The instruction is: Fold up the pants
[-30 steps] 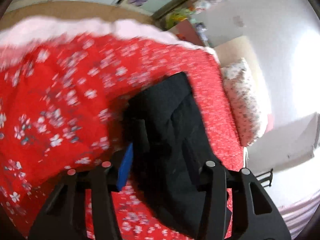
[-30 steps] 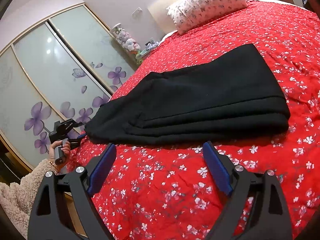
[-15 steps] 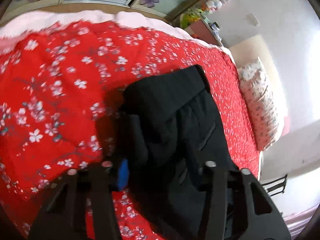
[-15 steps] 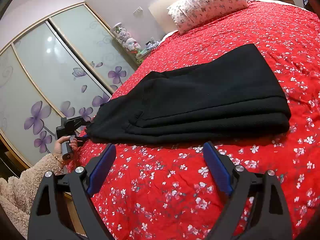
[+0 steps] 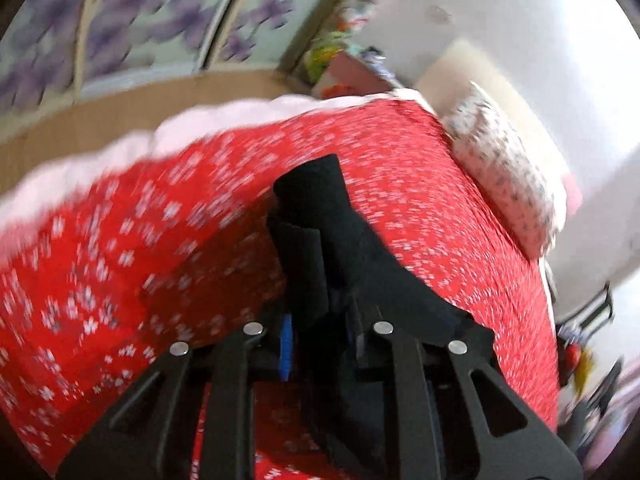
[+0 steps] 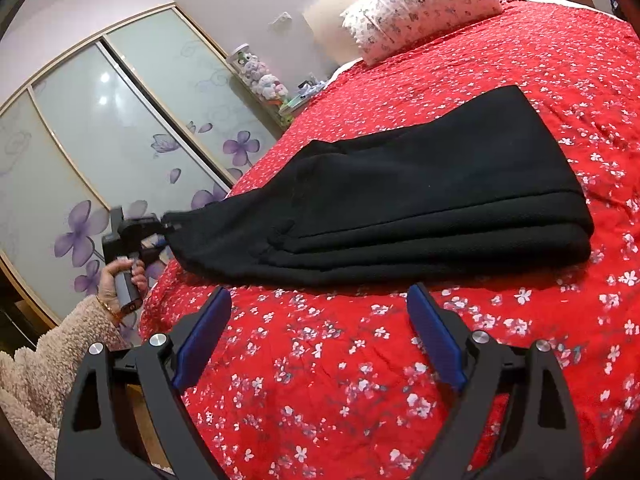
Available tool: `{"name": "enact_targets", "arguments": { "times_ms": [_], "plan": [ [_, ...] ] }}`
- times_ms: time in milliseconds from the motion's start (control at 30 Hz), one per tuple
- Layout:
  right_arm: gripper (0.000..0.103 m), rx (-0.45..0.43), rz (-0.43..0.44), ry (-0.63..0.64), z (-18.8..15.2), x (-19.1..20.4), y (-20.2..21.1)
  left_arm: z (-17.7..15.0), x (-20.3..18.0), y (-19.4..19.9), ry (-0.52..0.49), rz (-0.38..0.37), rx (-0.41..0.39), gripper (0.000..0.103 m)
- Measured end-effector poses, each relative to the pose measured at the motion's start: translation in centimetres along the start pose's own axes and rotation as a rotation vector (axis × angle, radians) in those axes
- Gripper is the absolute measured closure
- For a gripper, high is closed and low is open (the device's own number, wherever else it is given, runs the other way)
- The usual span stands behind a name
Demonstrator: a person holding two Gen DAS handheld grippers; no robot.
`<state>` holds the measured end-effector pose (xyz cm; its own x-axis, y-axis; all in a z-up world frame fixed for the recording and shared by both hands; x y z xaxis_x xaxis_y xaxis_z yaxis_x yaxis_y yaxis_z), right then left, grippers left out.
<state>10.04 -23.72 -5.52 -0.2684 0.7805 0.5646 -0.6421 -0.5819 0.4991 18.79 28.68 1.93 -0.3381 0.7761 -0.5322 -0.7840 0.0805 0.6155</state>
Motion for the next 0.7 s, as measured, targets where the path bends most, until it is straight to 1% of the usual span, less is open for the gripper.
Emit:
{"name": "enact_targets", "arguments": {
  "times_ms": [133, 167, 200, 333, 400, 467, 533, 633, 700],
  "plan": [
    [0.012, 0.002, 0.009, 0.000, 0.0, 0.2, -0.1, 0.3, -5.0, 1.4, -0.149, -0.013, -0.038, 0.085],
    [0.012, 0.000, 0.012, -0.002, 0.0, 0.3, 0.0, 0.2, -6.9, 2.0, -0.204, -0.023, -0.053, 0.085],
    [0.012, -0.003, 0.014, -0.004, 0.0, 0.3, 0.0, 0.1, -8.2, 2.2, -0.231, -0.033, -0.061, 0.085],
    [0.012, -0.036, 0.003, -0.018, 0.3, 0.0, 0.5, -1.2, -14.2, 4.0, -0.365, -0.108, -0.093, 0.085],
    [0.012, -0.058, -0.001, -0.035, 0.6, -0.4, 1.0, -2.4, -17.6, 4.8, -0.426, -0.163, -0.095, 0.085],
    [0.012, -0.090, 0.001, -0.068, 0.9, -1.0, 1.8, -3.6, -20.2, 5.1, -0.459, -0.216, -0.083, 0.085],
    [0.012, -0.125, -0.001, -0.109, 1.2, -1.9, 2.4, -5.3, -23.2, 5.1, -0.488, -0.280, -0.054, 0.085],
    [0.012, -0.178, -0.011, -0.172, 1.6, -3.1, 3.5, -7.6, -26.5, 4.1, -0.502, -0.346, 0.002, 0.086],
    [0.012, -0.204, -0.016, -0.205, 1.7, -3.8, 4.1, -9.4, -28.4, 3.2, -0.515, -0.370, 0.037, 0.086]
  ]
}}
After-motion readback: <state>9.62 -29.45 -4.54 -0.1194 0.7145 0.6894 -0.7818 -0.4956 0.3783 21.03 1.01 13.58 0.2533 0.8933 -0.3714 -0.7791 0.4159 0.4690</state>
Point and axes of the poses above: each gripper's, at about its wrist camera, not at the fingertips, and y roughly against the way its jaws point, x to its left, z to its top, the point moved 2 cm from there along -y, roughly the way its jaws point, and after that the axes turned 5 degrees about -z, right-handed, at the moved point
